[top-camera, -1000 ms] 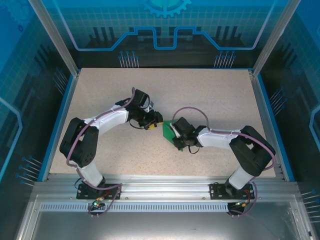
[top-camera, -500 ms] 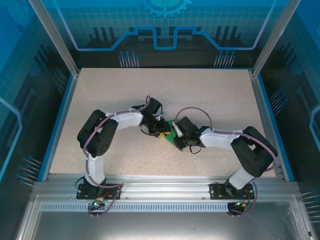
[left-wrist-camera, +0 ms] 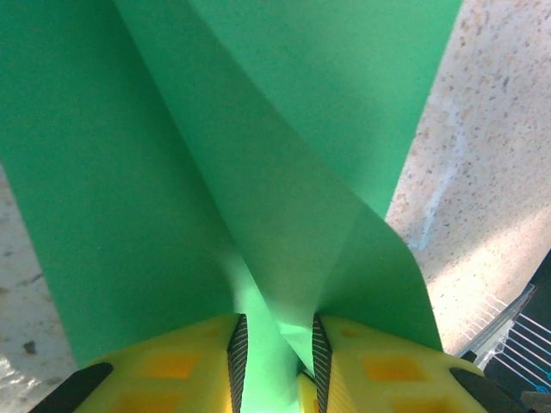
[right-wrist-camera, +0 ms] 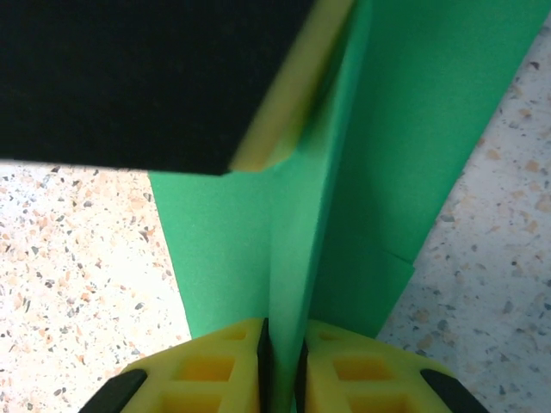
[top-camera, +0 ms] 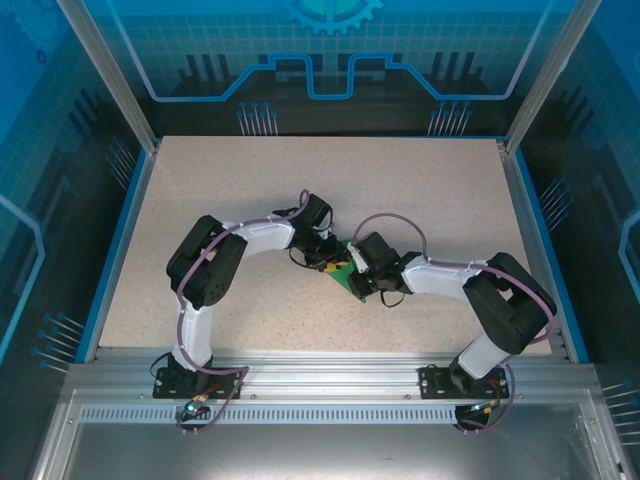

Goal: Fold a paper plane with a square sheet of paper (fold left side to right side)
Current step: Fourth fold the wing at the center of the table.

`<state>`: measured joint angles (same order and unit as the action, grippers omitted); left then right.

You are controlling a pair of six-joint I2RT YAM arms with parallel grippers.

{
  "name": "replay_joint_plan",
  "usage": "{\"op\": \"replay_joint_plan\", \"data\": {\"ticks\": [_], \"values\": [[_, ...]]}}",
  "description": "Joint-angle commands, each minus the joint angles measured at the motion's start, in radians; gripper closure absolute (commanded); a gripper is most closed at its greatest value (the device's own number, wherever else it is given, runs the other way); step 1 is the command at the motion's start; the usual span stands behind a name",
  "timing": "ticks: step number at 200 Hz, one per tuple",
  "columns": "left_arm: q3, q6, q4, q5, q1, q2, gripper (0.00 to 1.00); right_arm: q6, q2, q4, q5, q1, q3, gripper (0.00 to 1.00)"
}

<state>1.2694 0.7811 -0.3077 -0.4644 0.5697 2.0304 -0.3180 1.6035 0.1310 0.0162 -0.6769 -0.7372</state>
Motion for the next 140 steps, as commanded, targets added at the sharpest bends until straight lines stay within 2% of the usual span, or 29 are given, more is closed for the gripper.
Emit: {"op": "replay_joint_plan", "data": {"ticks": [1,39,54,81,140], "values": [[0.02,0.004,-0.012,-0.011,0.008,0.025,0.7,-0.012,-0.001,0.027,-0.03,0.023,0.029,0.81],[0.016,0.006,-0.009,-0.006,0.007,0.036,0.7,-0.01,-0.031,0.016,-0.107,0.045,0.038,0.75],[0.016,0.006,-0.008,-0.003,0.007,0.036,0.7,-0.01,-0.034,0.015,-0.129,0.055,0.038,0.76],[0.013,0.006,-0.007,-0.003,0.008,0.035,0.7,-0.011,-0.023,0.017,-0.136,0.063,0.037,0.77],[0.011,0.001,-0.013,0.006,0.007,0.036,0.7,-0.018,-0.088,0.062,-0.124,0.062,0.034,0.73]]}}
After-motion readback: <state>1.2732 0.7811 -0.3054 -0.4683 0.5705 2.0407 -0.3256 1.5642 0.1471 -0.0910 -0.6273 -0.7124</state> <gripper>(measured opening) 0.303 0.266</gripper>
